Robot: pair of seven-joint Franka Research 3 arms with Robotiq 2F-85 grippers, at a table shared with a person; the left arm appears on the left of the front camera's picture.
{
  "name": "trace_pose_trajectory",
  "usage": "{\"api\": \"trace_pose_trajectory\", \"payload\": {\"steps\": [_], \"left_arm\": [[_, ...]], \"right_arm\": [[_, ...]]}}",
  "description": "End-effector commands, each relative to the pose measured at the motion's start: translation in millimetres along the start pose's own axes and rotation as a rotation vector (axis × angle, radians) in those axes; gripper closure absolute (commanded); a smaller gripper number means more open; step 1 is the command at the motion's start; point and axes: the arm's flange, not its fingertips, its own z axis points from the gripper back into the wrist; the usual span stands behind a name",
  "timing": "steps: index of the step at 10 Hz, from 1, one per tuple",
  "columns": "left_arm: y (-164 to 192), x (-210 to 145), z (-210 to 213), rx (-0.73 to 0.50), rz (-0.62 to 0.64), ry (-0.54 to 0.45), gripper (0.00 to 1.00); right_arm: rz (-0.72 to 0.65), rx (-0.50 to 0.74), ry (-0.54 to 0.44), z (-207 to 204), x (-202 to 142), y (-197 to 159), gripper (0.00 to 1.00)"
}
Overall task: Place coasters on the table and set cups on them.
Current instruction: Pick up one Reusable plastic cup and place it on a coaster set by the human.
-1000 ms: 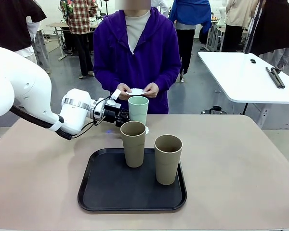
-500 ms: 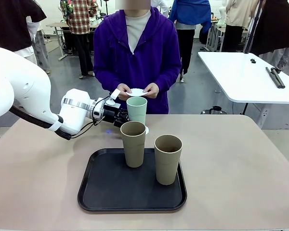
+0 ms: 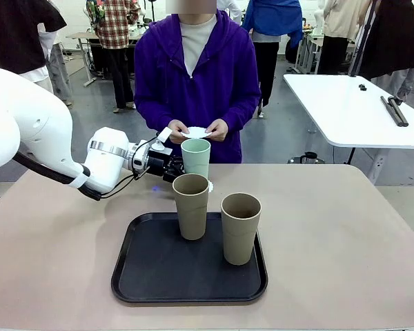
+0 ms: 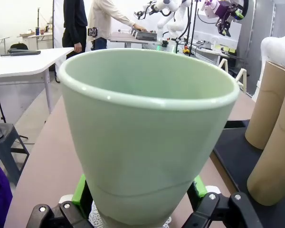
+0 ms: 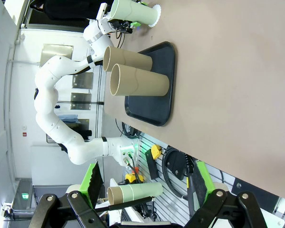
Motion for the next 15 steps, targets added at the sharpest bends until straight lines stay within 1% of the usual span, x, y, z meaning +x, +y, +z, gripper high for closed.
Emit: {"api": "trace_pose_trajectory", "payload": {"steps": [1,4,8,12,15], "left_arm": [[9,0,1,-0.028,0.026,-0.032,0.0],[11,0,2,-0.046,0.03,-0.033,0.0],[12,0,7,-0.031,0.025,-0.032,0.0],[5,1,15,-0.032,0.033,-0.026,0.0],[-6,4,28,-0.04,0.036,-0.024,0.0]], "right_arm": [[0.003,0.012,-0.002,0,1,0,0.0],[0.003,0.012,-0.002,0,1,0,0.0],[0.003,0.012,-0.002,0,1,0,0.0],[0.003,0.012,-0.002,0,1,0,0.0],[0.003,0.012,-0.002,0,1,0,0.0]]}}
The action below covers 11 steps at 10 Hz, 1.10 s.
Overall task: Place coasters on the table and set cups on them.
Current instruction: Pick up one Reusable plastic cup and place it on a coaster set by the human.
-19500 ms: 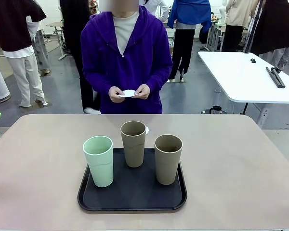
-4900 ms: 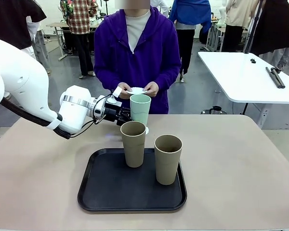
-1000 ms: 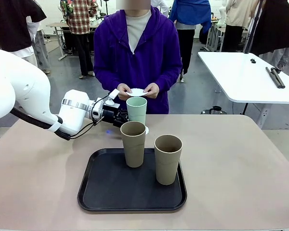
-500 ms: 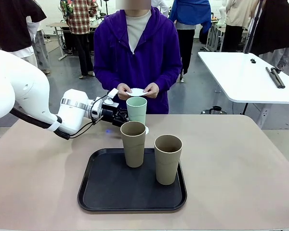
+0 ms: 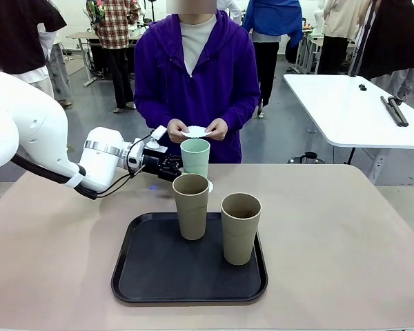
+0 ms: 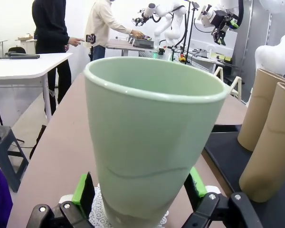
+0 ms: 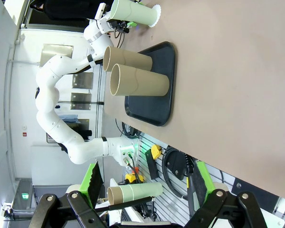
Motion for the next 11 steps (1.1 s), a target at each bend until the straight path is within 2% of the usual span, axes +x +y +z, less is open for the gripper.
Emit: {"api": "trace_pose_trajectory", "payload": {"steps": [1,3,7,9,11], "left_arm": [[-15,5,16,-0.009,0.016,0.021,0.0],[-20,4,22,-0.015,0.021,0.017,0.0],[-39,13,41,0.016,0.026,0.074,0.0],[-68,48,41,0.056,0.03,0.19,0.0],[-95,101,35,0.142,0.071,0.405,0.0]], "right_arm": [[0.003,0.012,-0.002,0,1,0,0.0],[0.003,0.012,-0.002,0,1,0,0.0],[0.003,0.012,-0.002,0,1,0,0.0],[0.003,0.012,-0.002,0,1,0,0.0],[0.003,0.012,-0.002,0,1,0,0.0]]}}
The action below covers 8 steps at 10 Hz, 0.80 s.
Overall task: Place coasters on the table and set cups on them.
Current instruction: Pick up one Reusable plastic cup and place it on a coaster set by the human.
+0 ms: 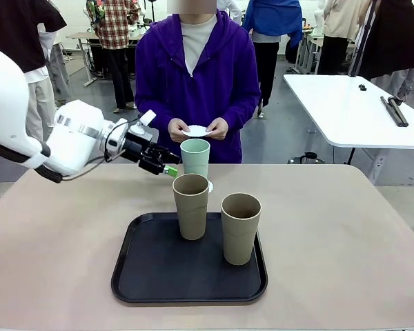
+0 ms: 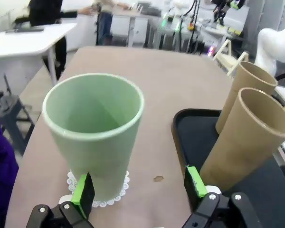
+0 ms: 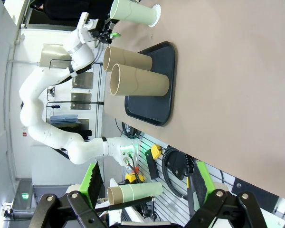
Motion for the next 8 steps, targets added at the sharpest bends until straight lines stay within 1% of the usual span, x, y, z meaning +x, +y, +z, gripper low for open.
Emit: {"api": "trace_pose_trajectory", "payload": {"steps": [1,4,5,7,8], "left_arm": [[-30,51,8,0.059,0.077,0.232,0.0],[-38,108,-5,0.062,0.172,0.423,0.0],[-41,126,-8,0.065,0.226,0.492,0.0],[-52,154,-14,0.099,0.302,0.595,0.0],[-56,168,-17,0.127,0.317,0.646,0.0]], "right_arm": [[0.004,0.013,-0.003,0,1,0,0.0],[0.004,0.013,-0.003,0,1,0,0.0],[0.004,0.013,-0.003,0,1,0,0.0],[0.004,0.013,-0.003,0,1,0,0.0],[0.004,0.013,-0.003,0,1,0,0.0]]}}
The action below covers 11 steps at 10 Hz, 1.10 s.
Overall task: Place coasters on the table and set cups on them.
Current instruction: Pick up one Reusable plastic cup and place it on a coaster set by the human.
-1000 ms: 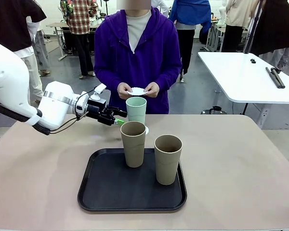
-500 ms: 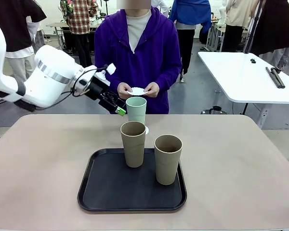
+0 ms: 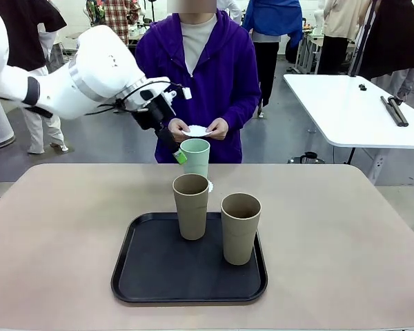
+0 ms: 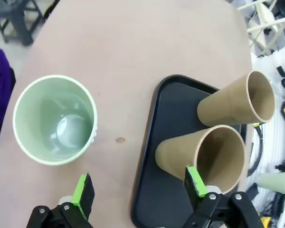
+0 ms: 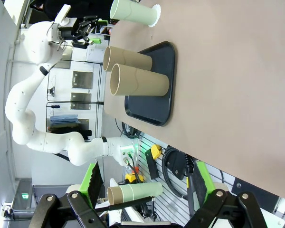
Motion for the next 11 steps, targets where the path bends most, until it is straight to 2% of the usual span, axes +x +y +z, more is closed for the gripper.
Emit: {"api": "trace_pose_trajectory", "payload": {"steps": [1,3,5,7,8,9,11], "left_arm": [[-10,25,13,0.036,0.037,0.121,0.0],[-25,36,15,0.166,0.072,0.295,0.0],[-34,41,16,0.262,0.111,0.378,0.0],[-39,42,18,0.346,0.129,0.369,0.0],[-44,37,17,0.346,0.119,0.347,0.0],[-36,38,16,0.302,0.104,0.361,0.0],[-36,38,16,0.302,0.104,0.361,0.0]], "right_arm": [[0.004,0.013,-0.003,0,1,0,0.0],[0.004,0.013,-0.003,0,1,0,0.0],[0.004,0.013,-0.003,0,1,0,0.0],[0.004,0.013,-0.003,0,1,0,0.0],[0.004,0.013,-0.003,0,1,0,0.0],[0.004,0.013,-0.003,0,1,0,0.0],[0.004,0.013,-0.003,0,1,0,0.0]]}}
